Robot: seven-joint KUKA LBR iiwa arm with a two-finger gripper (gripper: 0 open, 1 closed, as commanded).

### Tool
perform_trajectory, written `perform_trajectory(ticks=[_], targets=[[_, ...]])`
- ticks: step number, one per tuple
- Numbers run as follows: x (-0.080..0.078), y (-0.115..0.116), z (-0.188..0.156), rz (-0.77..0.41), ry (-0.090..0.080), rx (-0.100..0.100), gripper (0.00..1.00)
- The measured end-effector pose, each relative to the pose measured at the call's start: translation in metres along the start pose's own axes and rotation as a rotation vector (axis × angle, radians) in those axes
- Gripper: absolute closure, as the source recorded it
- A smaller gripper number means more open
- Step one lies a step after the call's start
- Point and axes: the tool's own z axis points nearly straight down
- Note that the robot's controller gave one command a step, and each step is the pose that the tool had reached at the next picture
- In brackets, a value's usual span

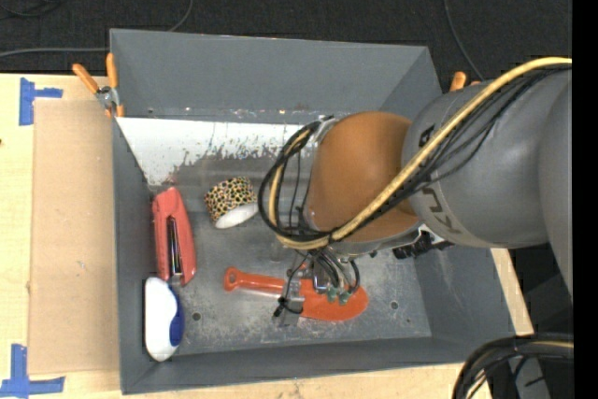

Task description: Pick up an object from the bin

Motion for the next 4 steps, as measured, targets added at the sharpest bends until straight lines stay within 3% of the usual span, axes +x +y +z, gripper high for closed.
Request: perform_trajectory(ticks=[1,2,3,4], targets=[[0.009,-0.021,0.032,0.031,0.012,0.002,0.0],[0.007,-0.019,0.036,0.012,0.007,0.0,0.0],[-0.054,0.022,0.104,-0.303,0.011,-0.002,1.0],[-0.054,0.022,0.103,-0.303,0.011,-0.002,1.0]])
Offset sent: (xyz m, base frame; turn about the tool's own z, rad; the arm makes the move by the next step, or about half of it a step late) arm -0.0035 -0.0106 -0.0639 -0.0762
